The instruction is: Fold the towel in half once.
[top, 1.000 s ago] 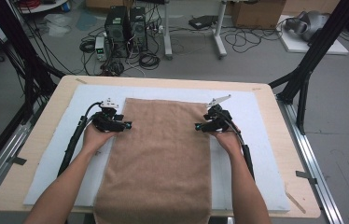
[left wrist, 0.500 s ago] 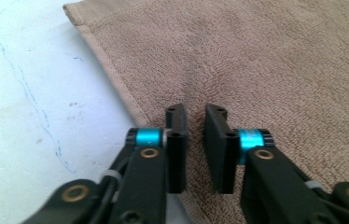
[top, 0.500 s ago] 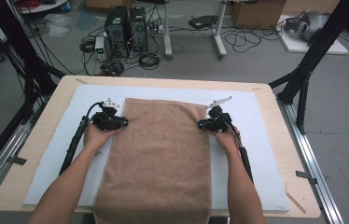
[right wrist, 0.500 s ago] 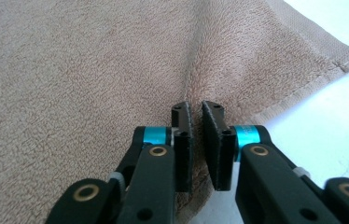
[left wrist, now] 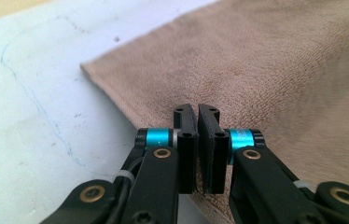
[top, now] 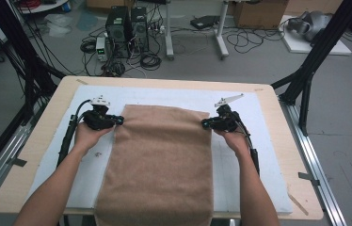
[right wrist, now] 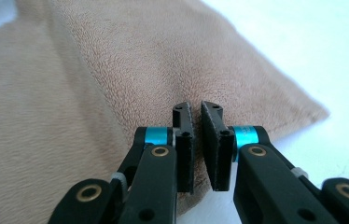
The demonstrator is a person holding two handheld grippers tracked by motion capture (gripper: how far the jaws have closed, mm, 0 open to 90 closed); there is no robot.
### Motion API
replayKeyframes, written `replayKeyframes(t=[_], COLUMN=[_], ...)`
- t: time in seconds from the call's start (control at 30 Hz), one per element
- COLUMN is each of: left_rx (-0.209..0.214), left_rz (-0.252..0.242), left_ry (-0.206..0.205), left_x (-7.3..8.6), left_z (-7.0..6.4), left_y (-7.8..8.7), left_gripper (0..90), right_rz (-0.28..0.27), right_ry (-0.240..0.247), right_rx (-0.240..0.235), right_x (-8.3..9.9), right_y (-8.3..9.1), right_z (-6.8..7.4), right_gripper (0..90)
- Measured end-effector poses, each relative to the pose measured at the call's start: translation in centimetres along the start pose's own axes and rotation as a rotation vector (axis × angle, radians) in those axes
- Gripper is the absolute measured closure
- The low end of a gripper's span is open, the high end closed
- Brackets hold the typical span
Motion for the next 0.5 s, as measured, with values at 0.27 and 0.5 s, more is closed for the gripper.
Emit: replayKeyframes(t=[0.27, 0.5], left_rx=[0.036, 0.039], left_rz=[-0.059, -0.058], left_ry=[-0.042, -0.088], left_x=[0.3, 2.8], left_z=[-2.5, -5.4], left_y=[3.2, 4.7], left_gripper=[86.0, 86.0], right_rz=[-0.051, -0.005], right_ry=[0.058, 0.1], right_rx=[-0.056, -0.077], right_x=[0.2, 2.4], right_y=[3.5, 4.0], right_z=[3.3, 5.9], right_gripper=[83.9, 83.6])
Point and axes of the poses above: each handheld gripper's, and its own axes: y roughly backward along the jaws, x roughly out of its underside, z roughly to its left, the point moved 6 cm from there along -y, roughly forward along the jaws, and after that the axes turned 11 degrees about -y, right-handed, at the moved point
